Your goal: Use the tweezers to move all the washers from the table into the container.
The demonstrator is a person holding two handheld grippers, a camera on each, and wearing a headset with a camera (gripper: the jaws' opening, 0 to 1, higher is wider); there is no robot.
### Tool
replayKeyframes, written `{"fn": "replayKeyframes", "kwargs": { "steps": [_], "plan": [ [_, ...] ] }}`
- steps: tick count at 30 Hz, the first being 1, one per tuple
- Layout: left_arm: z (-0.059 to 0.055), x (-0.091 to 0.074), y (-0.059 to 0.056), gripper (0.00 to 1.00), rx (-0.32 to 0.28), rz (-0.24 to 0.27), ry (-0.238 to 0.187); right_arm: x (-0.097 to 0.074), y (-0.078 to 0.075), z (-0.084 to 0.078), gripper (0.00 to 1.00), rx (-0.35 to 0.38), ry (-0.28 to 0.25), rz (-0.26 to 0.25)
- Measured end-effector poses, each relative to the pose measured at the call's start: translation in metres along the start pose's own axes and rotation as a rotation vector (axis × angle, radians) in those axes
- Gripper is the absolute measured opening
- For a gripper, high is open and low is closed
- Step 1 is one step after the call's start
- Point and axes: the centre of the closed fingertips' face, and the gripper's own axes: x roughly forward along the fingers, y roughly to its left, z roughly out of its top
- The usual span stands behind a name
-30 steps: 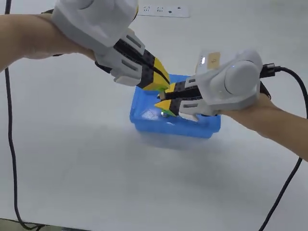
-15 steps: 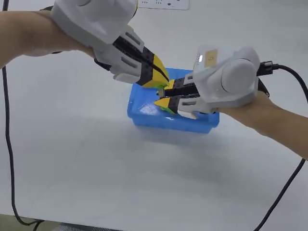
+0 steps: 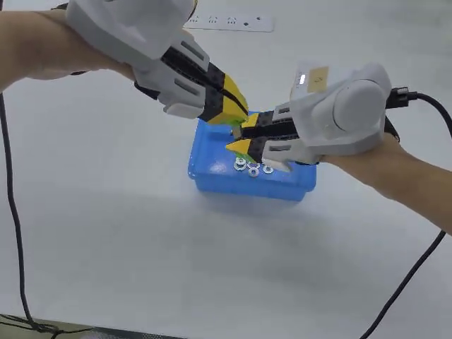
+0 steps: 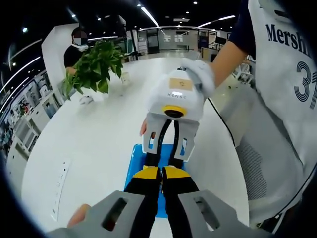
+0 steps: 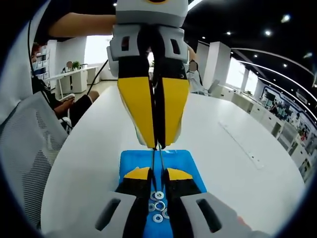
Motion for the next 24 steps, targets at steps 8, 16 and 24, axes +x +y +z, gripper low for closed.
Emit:
{"fn": "replayKeyframes", "kwargs": {
  "steps": [8,16,24],
  "plan": [
    [0.027,-0.016,-0.021,0.05,0.029,0.024,-0.058,-0.031,0.016,0.021,0.09,-0.020,-0.028,-0.021],
    [0.041,-0.024,-0.046,0.05,0.008,0.035,-0.134,-0.053,0.041,0.030,0.08,-0.018,-0.010,-0.018],
    [0.027,-0.025,-0.072,0.06,-0.015,0.022,-0.142,-0.060,0.071,0.025,0.07,-0.031,0.049,0.008]
  ]
}}
